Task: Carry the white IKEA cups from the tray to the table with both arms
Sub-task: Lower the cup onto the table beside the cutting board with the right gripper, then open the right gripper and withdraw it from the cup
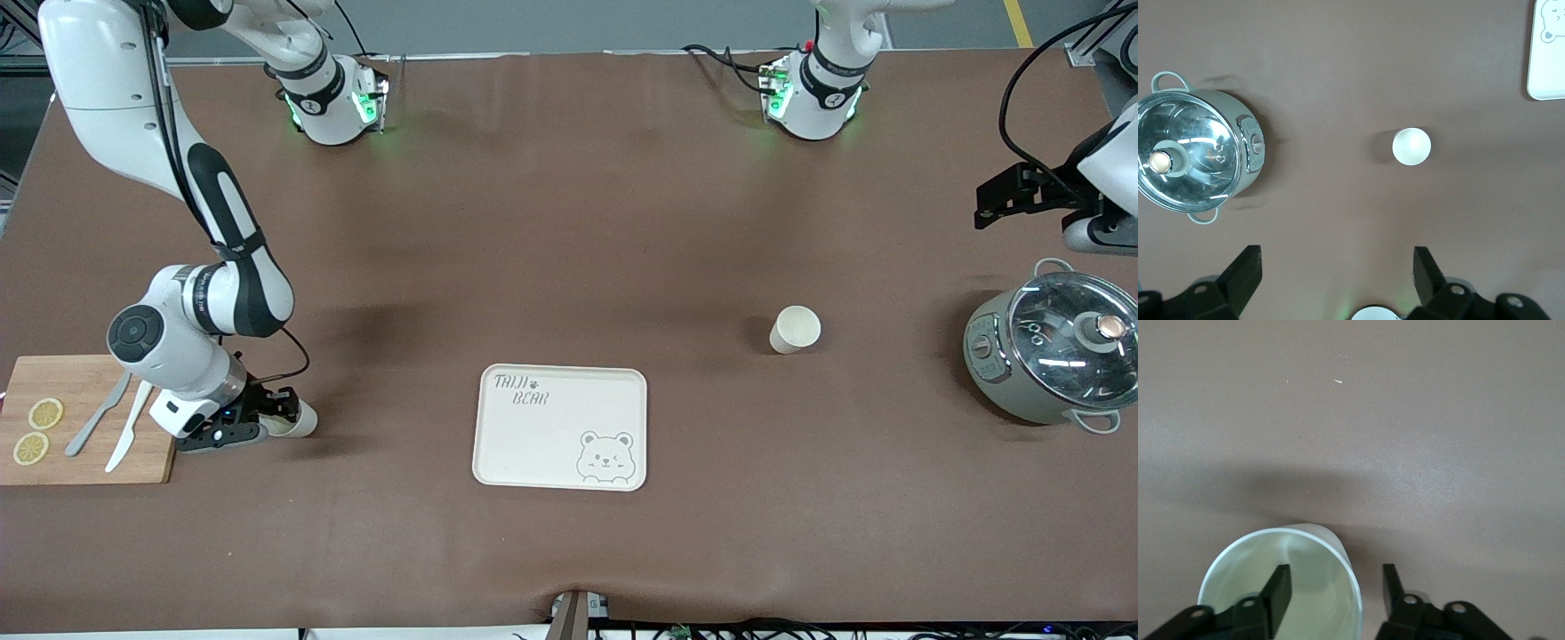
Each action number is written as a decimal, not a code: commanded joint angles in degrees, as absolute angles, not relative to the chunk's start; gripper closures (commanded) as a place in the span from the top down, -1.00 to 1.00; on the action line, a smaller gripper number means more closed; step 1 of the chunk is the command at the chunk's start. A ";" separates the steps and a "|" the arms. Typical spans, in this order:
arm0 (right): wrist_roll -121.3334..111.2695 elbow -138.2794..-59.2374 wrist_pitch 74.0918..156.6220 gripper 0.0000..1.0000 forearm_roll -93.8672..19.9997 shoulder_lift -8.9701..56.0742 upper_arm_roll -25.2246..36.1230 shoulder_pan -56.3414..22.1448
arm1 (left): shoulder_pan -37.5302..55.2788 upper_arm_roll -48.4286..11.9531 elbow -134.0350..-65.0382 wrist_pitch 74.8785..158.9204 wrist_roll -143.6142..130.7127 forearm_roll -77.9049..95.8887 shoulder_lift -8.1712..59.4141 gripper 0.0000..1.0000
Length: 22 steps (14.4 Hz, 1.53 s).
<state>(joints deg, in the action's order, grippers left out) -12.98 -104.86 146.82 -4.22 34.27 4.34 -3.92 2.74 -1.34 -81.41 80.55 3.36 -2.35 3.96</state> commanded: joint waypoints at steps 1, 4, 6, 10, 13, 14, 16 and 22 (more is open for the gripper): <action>-14.06 -105.21 147.66 1.00 -4.83 34.01 3.25 -2.64 | 2.46 -1.32 -79.63 79.45 4.92 -3.52 4.75 1.00; -14.06 -105.12 147.57 1.00 -4.83 34.01 3.25 -2.64 | 2.46 -1.23 -79.63 79.63 4.92 -3.52 4.83 1.00; -13.98 -104.94 147.48 1.00 -4.75 34.01 3.25 -2.64 | 2.46 -1.32 -79.63 79.63 5.01 -3.52 5.18 1.00; -13.97 -103.63 145.29 1.00 -4.75 33.05 3.34 -2.64 | 2.55 -1.32 -79.63 80.15 5.36 -3.34 5.71 1.00; -14.06 -98.81 136.97 1.00 -4.66 31.82 3.43 -2.29 | 2.55 -1.32 -79.63 81.91 6.15 -3.08 5.89 1.00; -14.15 -96.53 133.71 1.00 -4.66 31.47 3.43 -2.02 | 2.20 -1.41 -79.72 82.96 7.28 -2.99 5.80 1.00; -14.06 -91.43 126.42 1.00 -4.66 31.03 3.52 -1.93 | 1.94 -1.32 -80.06 86.21 11.58 -2.90 5.28 1.00; -7.49 -84.29 110.25 1.00 -3.78 23.22 3.69 -2.29 | 1.93 -1.32 -80.07 87.54 11.08 -2.29 5.71 1.00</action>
<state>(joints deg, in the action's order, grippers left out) -10.58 -84.25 114.95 -4.23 27.50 4.38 -2.90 2.20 -1.16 -81.08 87.19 10.57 -2.37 5.20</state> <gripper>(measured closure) 0.000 0.000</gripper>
